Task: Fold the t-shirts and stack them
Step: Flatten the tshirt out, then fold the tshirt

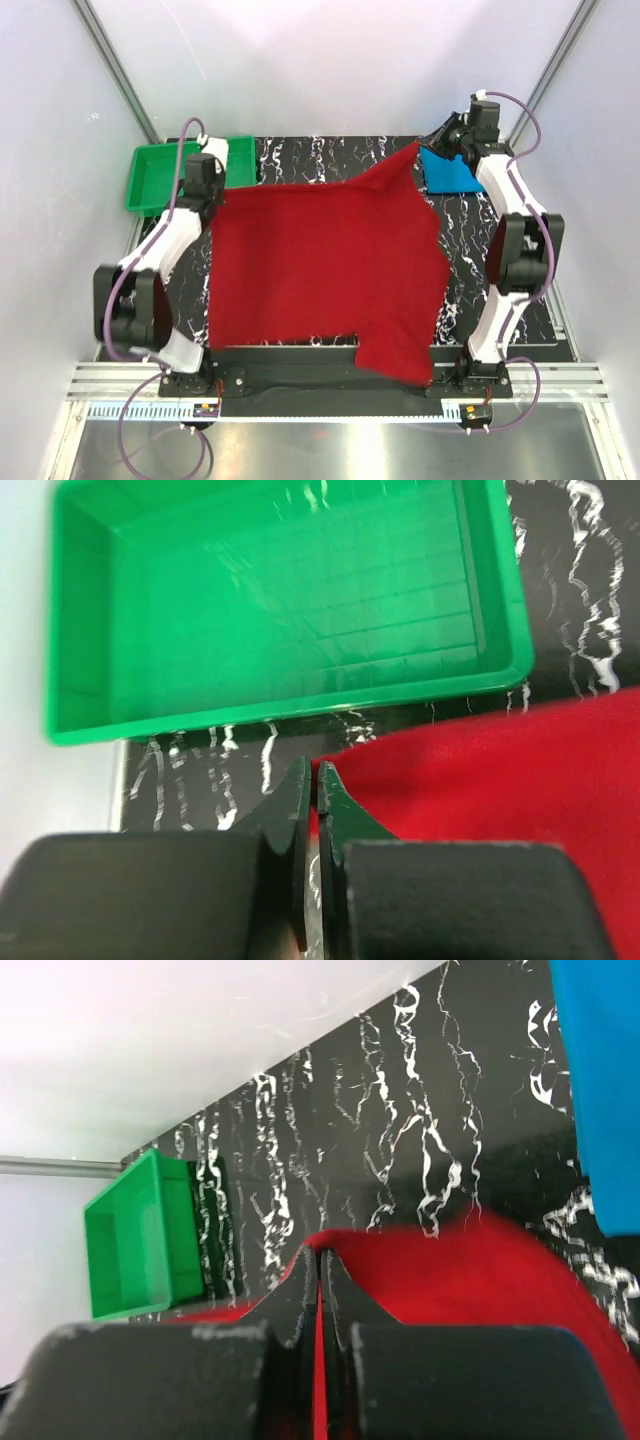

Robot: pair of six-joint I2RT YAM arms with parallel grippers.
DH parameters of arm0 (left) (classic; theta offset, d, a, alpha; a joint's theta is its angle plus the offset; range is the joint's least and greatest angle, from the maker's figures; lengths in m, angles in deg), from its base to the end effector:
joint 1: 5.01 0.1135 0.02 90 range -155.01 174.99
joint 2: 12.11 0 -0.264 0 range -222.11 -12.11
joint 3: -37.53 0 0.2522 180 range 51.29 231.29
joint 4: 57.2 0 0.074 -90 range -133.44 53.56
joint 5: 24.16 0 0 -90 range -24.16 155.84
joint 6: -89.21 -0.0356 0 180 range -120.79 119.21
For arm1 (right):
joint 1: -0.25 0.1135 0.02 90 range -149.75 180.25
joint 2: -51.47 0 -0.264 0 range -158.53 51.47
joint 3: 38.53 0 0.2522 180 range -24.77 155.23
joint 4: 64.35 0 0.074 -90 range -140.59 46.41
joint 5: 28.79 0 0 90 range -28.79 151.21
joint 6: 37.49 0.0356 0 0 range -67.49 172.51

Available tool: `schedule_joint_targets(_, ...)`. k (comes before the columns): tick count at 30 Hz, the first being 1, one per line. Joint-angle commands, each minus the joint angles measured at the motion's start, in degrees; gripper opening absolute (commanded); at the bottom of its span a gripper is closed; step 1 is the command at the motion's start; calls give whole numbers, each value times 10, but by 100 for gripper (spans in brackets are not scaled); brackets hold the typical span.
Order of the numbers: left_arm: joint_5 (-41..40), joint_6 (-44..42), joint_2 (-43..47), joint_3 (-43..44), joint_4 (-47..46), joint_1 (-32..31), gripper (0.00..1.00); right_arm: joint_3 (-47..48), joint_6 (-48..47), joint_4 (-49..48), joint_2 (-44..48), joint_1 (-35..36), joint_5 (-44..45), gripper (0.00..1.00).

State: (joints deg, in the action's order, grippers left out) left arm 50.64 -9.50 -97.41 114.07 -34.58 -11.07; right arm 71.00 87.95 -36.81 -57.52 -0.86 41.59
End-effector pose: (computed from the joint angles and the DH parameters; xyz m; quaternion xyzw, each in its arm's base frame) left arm 0.3392 -0.0266 0.2818 0.0469 0.8655 0.1265 0.4824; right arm 0.4541 0.0032 0.3167 0.1789 0.8257 0.2908 0.4491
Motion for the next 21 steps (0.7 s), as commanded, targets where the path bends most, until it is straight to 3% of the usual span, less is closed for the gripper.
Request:
schedule_joint_targets(1, 10, 7, -50, 61, -70, 11, 0, 81, -15, -29, -44, 3, -28, 0)
schedule_joint_targets(7, 21, 12, -115, 117, -55, 13, 0, 129, -23, 14, -84, 3, -27, 0)
schedule_joint_targets(14, 18, 27, -116, 119, -24, 13, 0, 149, -27, 83, -76, 3, -17, 0)
schedule_joint_targets(21, -11, 28, -97, 84, -9, 13, 0, 80, 0, 90, -25, 3, -19, 0)
